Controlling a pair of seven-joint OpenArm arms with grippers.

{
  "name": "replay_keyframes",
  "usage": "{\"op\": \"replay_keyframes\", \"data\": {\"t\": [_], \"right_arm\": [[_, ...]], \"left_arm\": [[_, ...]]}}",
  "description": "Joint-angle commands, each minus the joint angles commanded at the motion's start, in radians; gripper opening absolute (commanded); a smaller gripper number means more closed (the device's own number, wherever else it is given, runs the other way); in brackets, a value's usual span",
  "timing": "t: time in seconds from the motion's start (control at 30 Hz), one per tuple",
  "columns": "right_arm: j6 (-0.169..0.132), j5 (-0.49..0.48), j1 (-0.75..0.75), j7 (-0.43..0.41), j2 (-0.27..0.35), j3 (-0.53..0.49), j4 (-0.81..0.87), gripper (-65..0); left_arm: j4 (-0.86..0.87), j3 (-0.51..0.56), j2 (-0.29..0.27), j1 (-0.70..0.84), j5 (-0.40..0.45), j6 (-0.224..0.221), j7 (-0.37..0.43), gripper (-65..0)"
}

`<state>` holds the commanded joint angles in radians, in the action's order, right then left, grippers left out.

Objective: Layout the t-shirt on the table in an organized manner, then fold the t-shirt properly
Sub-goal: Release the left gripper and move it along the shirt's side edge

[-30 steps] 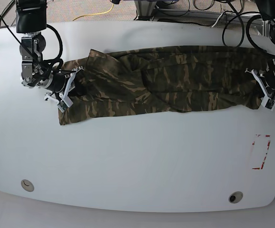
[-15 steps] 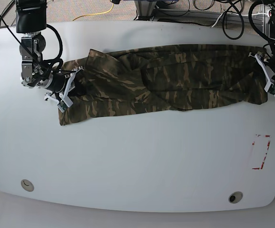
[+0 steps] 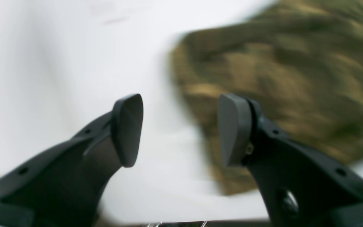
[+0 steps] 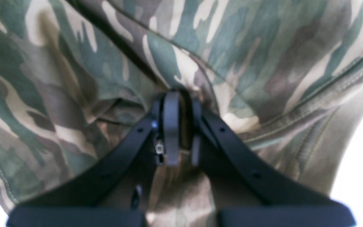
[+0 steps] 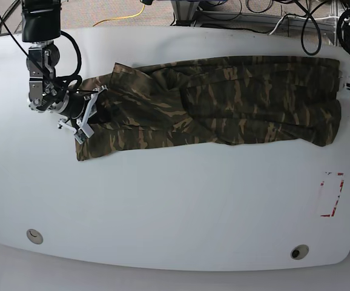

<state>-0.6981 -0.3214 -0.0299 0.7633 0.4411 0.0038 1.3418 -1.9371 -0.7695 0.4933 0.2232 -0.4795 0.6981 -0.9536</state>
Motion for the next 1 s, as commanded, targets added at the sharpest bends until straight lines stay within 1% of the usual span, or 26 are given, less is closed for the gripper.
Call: {"op": "replay_keyframes", "data": {"t": [0.17, 0.3, 0.33, 0.37, 0.4, 0.5, 0.53, 0.63, 0.77, 1.0], "right_arm": [[0.000, 0.000, 0.000, 0.000, -0.003, 0.000, 0.000, -60.2], [0.000, 0.000, 0.000, 0.000, -0.005, 0.000, 0.000, -60.2], [0.000, 0.000, 0.000, 0.000, -0.005, 0.000, 0.000, -60.2], [0.000, 0.000, 0.000, 0.000, -0.005, 0.000, 0.000, -60.2], [0.000, 0.000, 0.000, 0.000, -0.005, 0.000, 0.000, -60.2], [0.000, 0.000, 0.000, 0.000, -0.005, 0.000, 0.002, -60.2], [0.000, 0.000, 0.000, 0.000, -0.005, 0.000, 0.002, -60.2], [0.000, 0.000, 0.000, 0.000, -0.005, 0.000, 0.002, -60.2], [0.000, 0.000, 0.000, 0.000, -0.005, 0.000, 0.002, -60.2], [0.000, 0.000, 0.000, 0.000, -0.005, 0.000, 0.002, -60.2]], "left_arm": [[0.130, 0.015, 0.005, -0.114, 0.000, 0.000, -0.014, -29.4], [0.307, 0.048, 0.006, -0.218, 0.000, 0.000, -0.012, -29.4], [0.327, 0.049, 0.006, -0.230, 0.002, 0.000, -0.011, -29.4], [0.399, 0.055, 0.006, -0.269, 0.008, 0.000, -0.009, -29.4], [0.433, 0.057, 0.006, -0.285, 0.018, 0.000, -0.006, -29.4], [0.531, 0.060, 0.003, -0.342, 0.057, 0.000, 0.031, -29.4], [0.586, 0.060, 0.002, -0.370, 0.080, 0.000, 0.055, -29.4], [0.690, 0.089, 0.000, -0.420, 0.104, 0.000, 0.103, -29.6], [0.796, 0.149, 0.000, -0.463, 0.106, 0.000, 0.169, -29.6], [0.942, 0.219, 0.000, -0.517, 0.107, 0.000, 0.239, -29.7]]}}
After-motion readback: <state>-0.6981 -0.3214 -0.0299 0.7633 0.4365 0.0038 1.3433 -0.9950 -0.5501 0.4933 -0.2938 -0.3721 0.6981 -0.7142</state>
